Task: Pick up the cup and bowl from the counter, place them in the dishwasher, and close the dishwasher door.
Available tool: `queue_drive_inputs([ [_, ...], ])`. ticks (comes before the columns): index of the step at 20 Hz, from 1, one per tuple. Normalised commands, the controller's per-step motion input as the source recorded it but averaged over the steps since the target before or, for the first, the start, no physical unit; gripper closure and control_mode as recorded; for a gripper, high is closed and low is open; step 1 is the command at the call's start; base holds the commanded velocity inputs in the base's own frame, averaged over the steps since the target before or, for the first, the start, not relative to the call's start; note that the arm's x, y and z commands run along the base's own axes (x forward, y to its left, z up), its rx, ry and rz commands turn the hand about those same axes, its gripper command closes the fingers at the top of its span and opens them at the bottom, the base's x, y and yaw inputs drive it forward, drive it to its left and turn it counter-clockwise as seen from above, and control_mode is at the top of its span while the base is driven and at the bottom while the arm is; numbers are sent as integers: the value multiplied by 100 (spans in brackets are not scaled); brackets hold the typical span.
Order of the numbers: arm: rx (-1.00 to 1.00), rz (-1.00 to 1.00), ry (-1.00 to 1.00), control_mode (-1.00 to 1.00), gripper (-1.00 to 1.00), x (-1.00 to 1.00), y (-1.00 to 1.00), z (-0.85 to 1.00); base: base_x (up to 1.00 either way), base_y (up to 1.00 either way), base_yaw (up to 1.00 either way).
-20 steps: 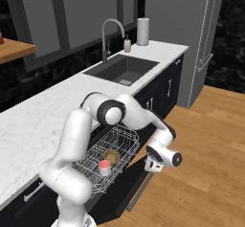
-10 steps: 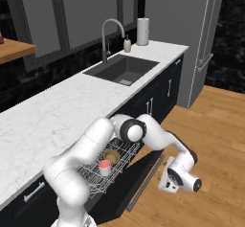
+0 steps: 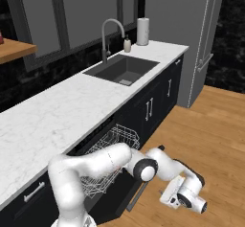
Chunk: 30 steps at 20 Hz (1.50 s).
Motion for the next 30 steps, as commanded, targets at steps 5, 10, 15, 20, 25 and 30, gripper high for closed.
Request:
queue_drive_inputs([
  [5,13,4,7,-100,-100,40,30,-64,0,0,0],
  [10,9,2,12,-100,-100,48,62,-48,0,0,0],
  [15,11,2,17,-100,-100,39,65,-19,0,0,0],
  [20,17,3,15,-100,-100,10,58,-1,0,0,0],
  [25,24,6,3,-100,-100,0,65,26,0,0,0],
  [30,20,5,1,-100,-100,0,98,45,0,0,0],
])
